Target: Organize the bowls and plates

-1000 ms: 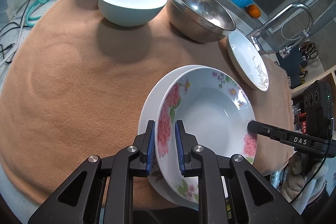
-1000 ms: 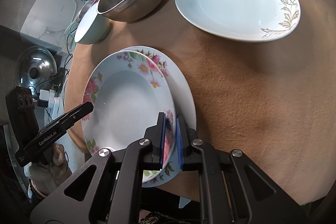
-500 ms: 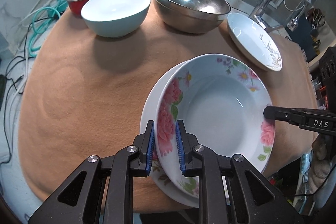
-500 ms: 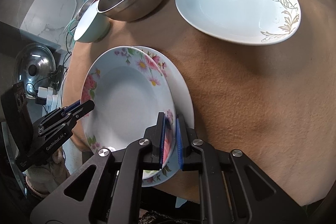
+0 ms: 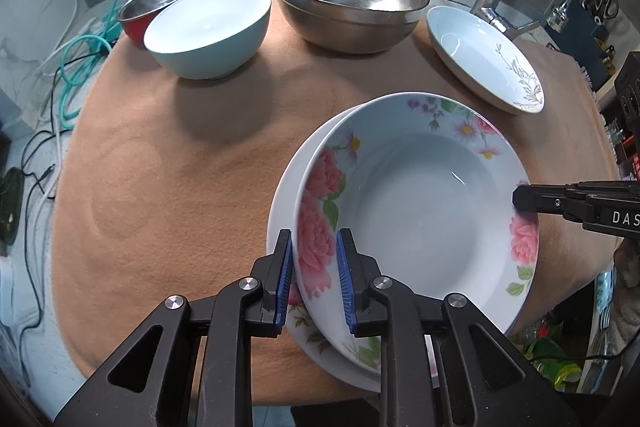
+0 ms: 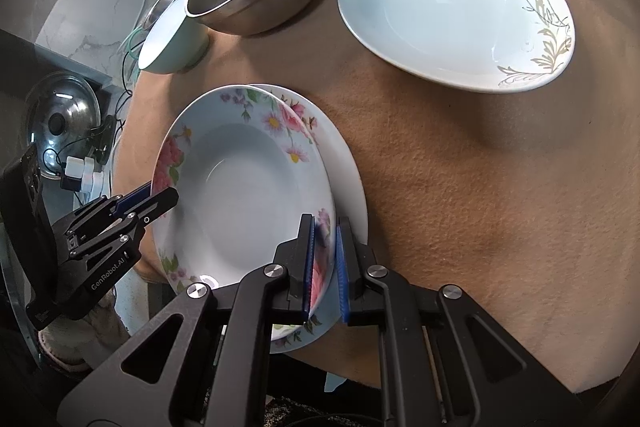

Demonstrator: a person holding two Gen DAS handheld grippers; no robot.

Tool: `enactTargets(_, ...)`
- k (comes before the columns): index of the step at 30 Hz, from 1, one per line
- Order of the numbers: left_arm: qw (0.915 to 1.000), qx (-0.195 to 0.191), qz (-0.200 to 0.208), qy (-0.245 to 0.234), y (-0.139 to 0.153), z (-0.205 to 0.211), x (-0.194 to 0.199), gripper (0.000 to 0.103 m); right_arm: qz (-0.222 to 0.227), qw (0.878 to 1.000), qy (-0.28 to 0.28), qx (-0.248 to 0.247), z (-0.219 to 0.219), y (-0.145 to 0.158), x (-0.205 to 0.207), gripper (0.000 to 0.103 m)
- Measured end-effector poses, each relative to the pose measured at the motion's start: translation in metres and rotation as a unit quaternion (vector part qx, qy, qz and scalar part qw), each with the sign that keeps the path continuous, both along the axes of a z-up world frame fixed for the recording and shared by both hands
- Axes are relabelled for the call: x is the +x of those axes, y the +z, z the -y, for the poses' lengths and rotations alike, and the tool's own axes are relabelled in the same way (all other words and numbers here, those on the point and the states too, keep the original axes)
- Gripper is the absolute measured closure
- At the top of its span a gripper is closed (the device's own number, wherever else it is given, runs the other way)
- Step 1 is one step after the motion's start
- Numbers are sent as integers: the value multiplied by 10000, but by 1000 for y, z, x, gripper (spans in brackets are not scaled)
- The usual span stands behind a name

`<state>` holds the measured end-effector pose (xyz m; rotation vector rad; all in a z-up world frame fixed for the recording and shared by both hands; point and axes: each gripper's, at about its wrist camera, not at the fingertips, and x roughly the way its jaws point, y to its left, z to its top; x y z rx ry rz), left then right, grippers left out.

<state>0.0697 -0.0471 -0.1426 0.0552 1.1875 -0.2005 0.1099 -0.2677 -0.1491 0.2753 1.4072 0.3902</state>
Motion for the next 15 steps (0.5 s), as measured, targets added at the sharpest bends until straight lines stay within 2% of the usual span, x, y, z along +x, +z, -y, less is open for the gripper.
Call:
enactTargets(7, 9995, 277, 65, -106, -1, 7, 0, 82, 103, 9995, 176, -225, -6, 1, 0, 92)
enactTargets(15, 9995, 279, 73, -105, -1, 6, -1, 82, 208, 9985, 315, -395, -9, 3, -2, 91)
